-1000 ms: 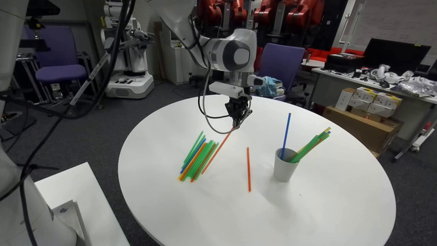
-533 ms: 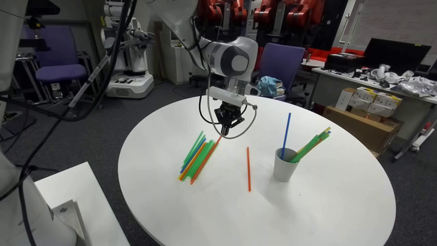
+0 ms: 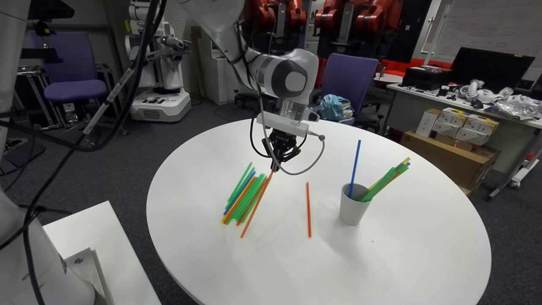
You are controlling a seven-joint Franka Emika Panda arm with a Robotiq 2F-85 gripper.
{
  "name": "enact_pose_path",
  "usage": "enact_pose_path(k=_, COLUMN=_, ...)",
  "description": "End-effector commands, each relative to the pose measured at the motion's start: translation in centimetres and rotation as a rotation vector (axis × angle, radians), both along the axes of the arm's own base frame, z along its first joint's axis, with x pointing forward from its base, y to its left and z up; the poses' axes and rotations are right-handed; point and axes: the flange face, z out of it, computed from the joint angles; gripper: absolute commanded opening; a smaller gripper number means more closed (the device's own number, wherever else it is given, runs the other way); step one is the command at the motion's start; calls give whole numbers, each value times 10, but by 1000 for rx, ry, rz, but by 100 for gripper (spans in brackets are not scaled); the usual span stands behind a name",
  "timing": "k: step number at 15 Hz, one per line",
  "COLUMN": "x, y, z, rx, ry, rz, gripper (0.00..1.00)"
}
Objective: Place an orange straw on the table
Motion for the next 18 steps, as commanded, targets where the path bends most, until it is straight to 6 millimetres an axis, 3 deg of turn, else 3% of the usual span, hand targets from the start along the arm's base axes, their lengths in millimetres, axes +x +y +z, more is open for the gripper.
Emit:
enact_pose_path(k=1, x=-16, y=-4, z=26, rx=54, ry=-40, rz=42, gripper=0)
enact_pose_path(k=2, x=-16, y=-4, z=29, rx=61, ry=-44, rz=45, gripper=0)
enact_pose_path(k=3, x=-17, y=-4, z=33, rx=60, ry=-42, rz=42, gripper=26)
enact_pose_path(k=5, x=-17, y=-4, z=37, rx=53, ry=-44, rz=26, gripper=35)
enact_pose_path(k=13, x=-17, y=-12, z=52, rx=24, ry=-85, rz=-69, gripper=94)
enact_pose_path(k=14, x=-14, y=-19, z=63, rx=7, ry=-101, rz=-141, gripper=99)
enact_pose_path(k=18, x=0, y=-51, z=103, rx=-27, ry=-159, rz=-344, gripper=100)
